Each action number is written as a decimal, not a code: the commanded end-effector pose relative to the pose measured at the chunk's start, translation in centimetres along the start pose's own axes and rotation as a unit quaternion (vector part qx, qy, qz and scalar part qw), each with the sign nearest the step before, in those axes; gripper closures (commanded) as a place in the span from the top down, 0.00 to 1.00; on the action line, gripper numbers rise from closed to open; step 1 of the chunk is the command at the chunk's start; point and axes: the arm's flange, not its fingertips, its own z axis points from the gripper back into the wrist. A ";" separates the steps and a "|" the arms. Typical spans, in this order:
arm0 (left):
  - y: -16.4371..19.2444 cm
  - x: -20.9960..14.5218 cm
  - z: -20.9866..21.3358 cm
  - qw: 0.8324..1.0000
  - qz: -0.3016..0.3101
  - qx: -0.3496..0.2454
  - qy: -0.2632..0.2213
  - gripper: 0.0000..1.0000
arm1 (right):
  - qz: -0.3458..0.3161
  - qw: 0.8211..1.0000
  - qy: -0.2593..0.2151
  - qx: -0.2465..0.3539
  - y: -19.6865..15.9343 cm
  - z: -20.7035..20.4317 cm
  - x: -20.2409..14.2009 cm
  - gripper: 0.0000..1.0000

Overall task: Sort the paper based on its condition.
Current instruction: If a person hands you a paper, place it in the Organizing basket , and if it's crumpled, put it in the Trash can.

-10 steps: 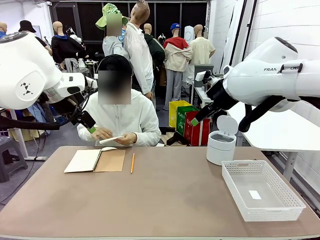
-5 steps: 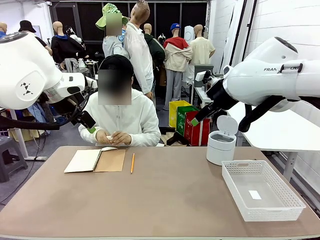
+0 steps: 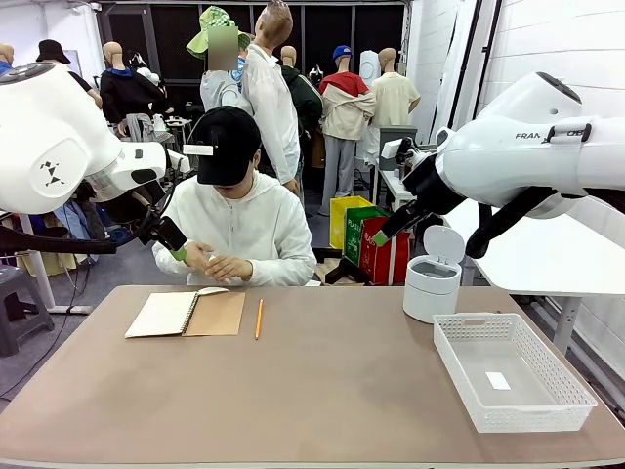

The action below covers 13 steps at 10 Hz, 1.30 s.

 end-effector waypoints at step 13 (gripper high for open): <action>0.1 0.0 0.1 1.000 -0.002 0.001 -0.001 1.00 | 0.000 1.000 -0.001 0.003 0.0 -0.1 0.0 1.00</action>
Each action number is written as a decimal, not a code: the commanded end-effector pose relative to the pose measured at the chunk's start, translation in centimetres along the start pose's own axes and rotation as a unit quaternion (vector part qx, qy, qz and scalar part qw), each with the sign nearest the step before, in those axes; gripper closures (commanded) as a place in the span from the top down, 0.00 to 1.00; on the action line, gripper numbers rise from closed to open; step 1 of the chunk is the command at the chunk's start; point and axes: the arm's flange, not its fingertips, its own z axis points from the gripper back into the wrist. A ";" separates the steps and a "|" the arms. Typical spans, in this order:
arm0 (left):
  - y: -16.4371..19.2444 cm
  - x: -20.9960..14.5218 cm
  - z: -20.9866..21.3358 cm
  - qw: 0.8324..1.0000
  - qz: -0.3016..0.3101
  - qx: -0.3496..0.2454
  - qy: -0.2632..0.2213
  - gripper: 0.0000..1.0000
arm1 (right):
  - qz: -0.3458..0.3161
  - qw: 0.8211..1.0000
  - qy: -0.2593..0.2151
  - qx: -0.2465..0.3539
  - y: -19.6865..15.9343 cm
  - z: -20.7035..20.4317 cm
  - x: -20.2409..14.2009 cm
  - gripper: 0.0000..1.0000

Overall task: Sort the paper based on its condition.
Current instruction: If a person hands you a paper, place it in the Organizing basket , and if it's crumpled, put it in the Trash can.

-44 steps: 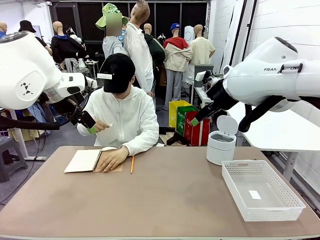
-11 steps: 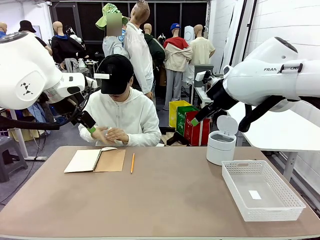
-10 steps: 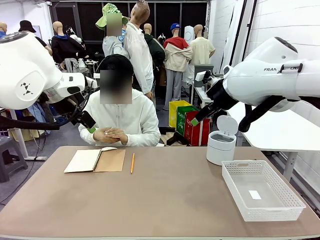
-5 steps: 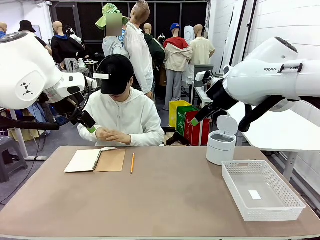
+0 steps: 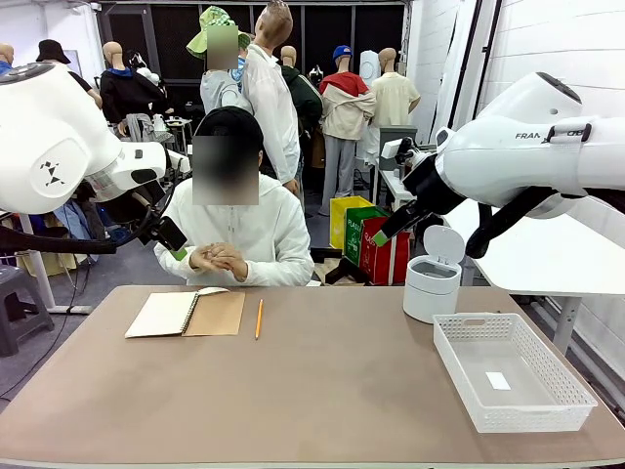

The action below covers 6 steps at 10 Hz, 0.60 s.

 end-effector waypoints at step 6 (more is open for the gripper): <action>0.1 0.0 0.1 1.000 -0.002 0.001 -0.001 1.00 | 0.000 1.000 -0.001 0.003 0.0 -0.1 0.0 1.00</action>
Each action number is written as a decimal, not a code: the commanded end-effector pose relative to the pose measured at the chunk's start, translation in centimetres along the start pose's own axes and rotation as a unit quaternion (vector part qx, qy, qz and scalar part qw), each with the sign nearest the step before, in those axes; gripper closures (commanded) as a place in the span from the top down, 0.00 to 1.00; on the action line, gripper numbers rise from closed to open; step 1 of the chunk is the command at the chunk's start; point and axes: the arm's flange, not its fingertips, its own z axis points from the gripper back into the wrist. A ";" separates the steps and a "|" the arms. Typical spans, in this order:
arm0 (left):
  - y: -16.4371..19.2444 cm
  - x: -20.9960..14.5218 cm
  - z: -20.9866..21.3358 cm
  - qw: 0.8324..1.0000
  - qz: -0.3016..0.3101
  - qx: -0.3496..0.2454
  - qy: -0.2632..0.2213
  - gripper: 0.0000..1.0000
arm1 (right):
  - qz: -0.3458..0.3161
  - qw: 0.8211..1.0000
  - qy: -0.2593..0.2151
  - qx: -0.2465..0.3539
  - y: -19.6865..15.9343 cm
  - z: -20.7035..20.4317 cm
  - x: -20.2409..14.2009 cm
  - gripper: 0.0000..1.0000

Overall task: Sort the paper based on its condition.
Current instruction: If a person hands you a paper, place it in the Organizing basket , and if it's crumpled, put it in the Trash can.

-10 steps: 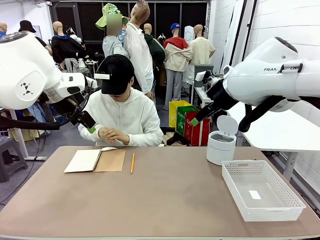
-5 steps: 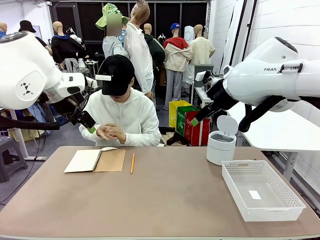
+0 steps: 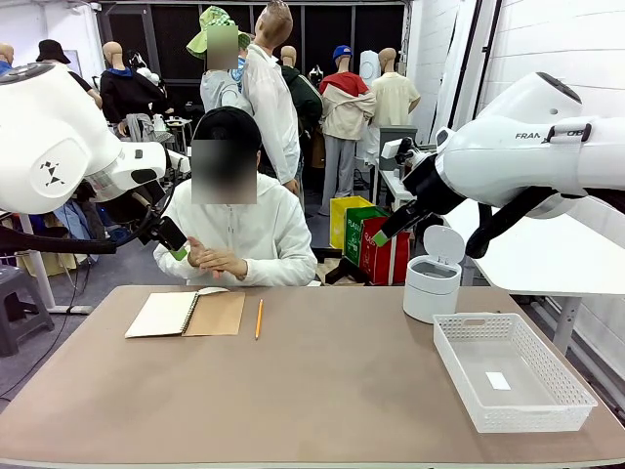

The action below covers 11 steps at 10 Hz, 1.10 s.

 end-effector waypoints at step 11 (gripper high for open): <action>0.1 0.0 0.1 1.000 -0.002 0.001 -0.001 1.00 | 0.000 1.000 -0.001 0.003 0.0 -0.1 0.0 1.00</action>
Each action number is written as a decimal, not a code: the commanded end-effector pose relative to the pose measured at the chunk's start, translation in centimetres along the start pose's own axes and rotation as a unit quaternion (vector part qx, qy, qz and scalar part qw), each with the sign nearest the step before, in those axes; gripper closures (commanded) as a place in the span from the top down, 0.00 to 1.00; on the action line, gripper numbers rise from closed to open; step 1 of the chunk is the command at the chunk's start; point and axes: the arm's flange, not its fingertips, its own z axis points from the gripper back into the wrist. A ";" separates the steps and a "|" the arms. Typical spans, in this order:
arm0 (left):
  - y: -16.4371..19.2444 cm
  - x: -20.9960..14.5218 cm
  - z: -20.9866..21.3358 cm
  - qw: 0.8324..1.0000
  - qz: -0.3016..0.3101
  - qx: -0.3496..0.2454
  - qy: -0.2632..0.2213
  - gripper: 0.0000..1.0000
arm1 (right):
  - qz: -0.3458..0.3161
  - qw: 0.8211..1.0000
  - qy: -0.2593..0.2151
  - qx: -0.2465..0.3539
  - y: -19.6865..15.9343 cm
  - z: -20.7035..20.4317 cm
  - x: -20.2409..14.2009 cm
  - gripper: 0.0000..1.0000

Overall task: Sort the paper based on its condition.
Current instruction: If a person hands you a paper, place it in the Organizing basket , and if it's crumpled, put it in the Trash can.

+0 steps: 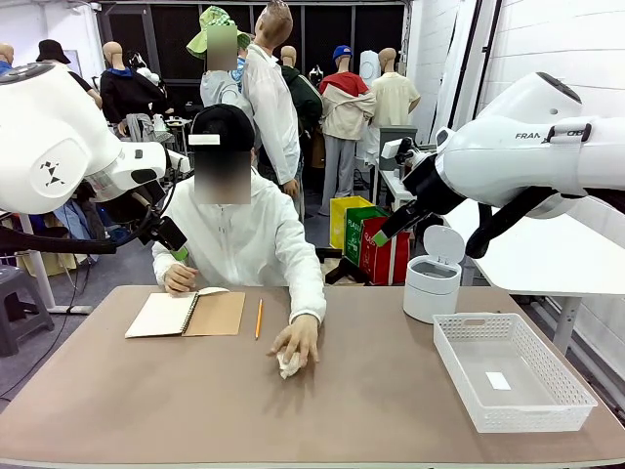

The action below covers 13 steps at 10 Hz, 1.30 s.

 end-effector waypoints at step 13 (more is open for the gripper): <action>0.1 0.0 0.1 1.000 -0.002 0.001 -0.001 1.00 | 0.009 1.000 0.005 0.001 0.6 -0.3 0.2 1.00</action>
